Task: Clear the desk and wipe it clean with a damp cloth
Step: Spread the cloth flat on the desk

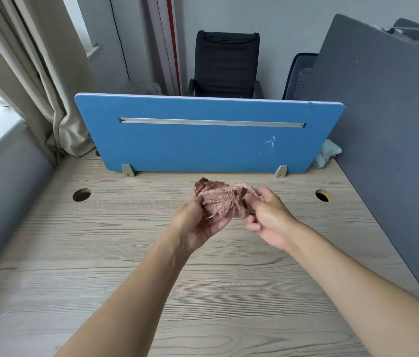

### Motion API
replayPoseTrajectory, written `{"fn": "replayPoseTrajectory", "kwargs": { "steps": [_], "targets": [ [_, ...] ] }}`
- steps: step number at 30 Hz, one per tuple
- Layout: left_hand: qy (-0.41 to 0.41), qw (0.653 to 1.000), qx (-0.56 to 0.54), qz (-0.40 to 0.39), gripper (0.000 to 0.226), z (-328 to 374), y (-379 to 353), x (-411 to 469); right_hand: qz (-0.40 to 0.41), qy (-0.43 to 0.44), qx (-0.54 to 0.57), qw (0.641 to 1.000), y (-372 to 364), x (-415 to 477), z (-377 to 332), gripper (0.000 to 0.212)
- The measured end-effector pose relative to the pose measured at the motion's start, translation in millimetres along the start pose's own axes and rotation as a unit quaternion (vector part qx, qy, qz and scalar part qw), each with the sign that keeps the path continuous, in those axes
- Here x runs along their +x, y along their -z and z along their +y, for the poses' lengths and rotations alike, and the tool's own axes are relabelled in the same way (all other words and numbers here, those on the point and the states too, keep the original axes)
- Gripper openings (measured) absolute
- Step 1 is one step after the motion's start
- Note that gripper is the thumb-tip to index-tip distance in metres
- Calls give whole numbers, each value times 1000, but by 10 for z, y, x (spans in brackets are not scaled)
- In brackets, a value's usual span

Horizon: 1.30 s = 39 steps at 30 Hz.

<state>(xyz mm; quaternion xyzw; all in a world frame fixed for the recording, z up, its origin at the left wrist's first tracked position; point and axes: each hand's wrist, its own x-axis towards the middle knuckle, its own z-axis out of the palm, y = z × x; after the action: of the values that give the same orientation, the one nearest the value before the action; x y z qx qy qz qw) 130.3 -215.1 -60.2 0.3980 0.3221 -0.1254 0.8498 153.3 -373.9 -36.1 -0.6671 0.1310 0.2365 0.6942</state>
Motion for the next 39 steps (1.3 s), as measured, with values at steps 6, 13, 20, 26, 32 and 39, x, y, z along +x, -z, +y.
{"fn": "replayPoseTrajectory", "kwargs": {
  "steps": [6,13,20,26,32,39],
  "targets": [
    [19,999,-12,-44,29,14,96,27,-28,-15,43,999,-35,4,-34,20],
    [-24,994,62,-92,61,-91,91,-37,-82,-27,19,996,3,-29,-54,61],
    [-37,973,222,41,55,-142,372,174,-21,-77,-106,991,249,210,82,27],
    [-50,982,171,60,34,-397,385,417,-9,-110,-30,993,281,395,358,45],
    [-78,977,182,76,31,-697,483,575,-35,-130,36,990,480,584,777,33],
    [-68,775,604,173,41,-1209,1022,795,0,-166,-446,879,753,707,1540,23]
  ]
}}
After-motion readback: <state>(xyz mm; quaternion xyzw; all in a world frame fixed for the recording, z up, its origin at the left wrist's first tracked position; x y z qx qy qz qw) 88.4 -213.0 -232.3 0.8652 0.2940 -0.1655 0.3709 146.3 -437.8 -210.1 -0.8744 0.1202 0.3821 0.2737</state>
